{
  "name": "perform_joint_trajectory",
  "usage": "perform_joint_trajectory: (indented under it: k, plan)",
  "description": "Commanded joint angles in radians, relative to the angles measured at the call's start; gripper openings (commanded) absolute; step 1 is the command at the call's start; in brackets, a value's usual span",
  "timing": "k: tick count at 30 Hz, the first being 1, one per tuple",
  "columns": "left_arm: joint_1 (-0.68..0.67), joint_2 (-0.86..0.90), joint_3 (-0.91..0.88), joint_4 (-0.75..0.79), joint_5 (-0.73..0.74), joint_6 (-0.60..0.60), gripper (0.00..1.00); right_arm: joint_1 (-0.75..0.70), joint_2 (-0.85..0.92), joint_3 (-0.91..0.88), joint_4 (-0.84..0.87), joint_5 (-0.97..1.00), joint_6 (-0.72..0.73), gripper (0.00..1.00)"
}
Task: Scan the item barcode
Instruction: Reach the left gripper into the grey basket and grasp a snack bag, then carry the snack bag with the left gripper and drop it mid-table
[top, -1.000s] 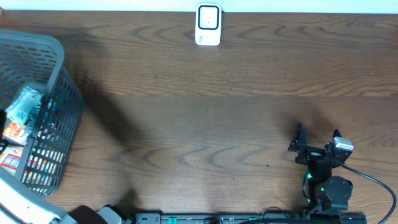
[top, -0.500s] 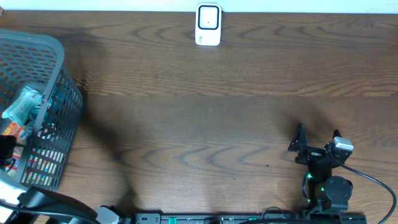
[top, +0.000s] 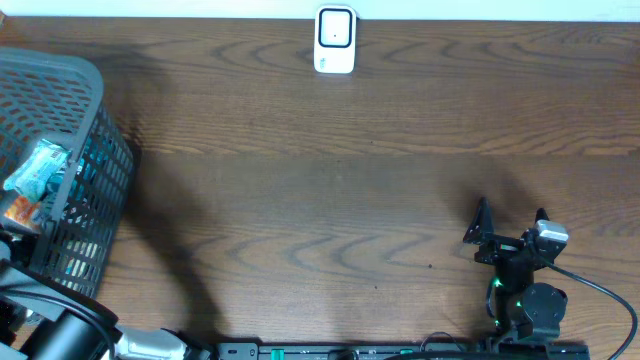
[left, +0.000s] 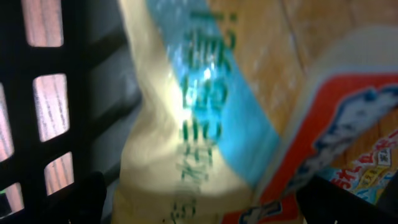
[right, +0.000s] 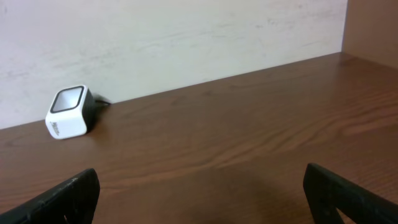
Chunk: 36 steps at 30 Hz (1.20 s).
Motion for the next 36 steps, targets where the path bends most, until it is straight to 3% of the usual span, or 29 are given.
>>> perform_joint_trajectory:
  k: [1, 3, 4, 6, 9, 15, 23, 31, 36]
  plan:
    - [0.002, 0.127, -0.033, -0.002, 0.023, -0.002, 0.96, 0.005, -0.005, -0.001, -0.004, -0.002, 0.010, 0.99]
    - [0.002, 0.145, -0.033, -0.010, 0.074, -0.001, 0.73, 0.005, -0.005, -0.001, -0.004, -0.002, 0.010, 0.99]
    - [0.002, 0.145, -0.033, -0.011, 0.090, -0.002, 0.52, 0.005, -0.005, -0.001, -0.004, -0.002, 0.010, 0.99]
    - [0.002, 0.135, -0.030, -0.012, 0.119, -0.001, 0.25, 0.005, -0.005, -0.001, -0.004, -0.002, 0.010, 0.99]
    - [0.002, 0.105, -0.019, -0.023, 0.137, -0.002, 0.08, 0.005, -0.005, -0.001, -0.004, -0.002, 0.010, 0.99]
    - [0.002, -0.027, 0.063, -0.103, 0.141, -0.002, 0.07, 0.005, -0.005, -0.001, -0.004, -0.002, 0.010, 0.99]
    - [0.002, -0.336, 0.199, -0.135, 0.179, -0.063, 0.07, 0.005, -0.005, -0.001, -0.004, -0.002, 0.010, 0.99]
    - [0.002, -0.649, 0.234, 0.095, 0.393, -0.144, 0.07, 0.005, -0.005, -0.001, -0.004, -0.002, 0.010, 0.99]
    - [-0.089, -0.733, 0.234, 0.263, 0.737, -0.191, 0.07, 0.005, -0.005, -0.001, -0.004, -0.002, 0.010, 0.99]
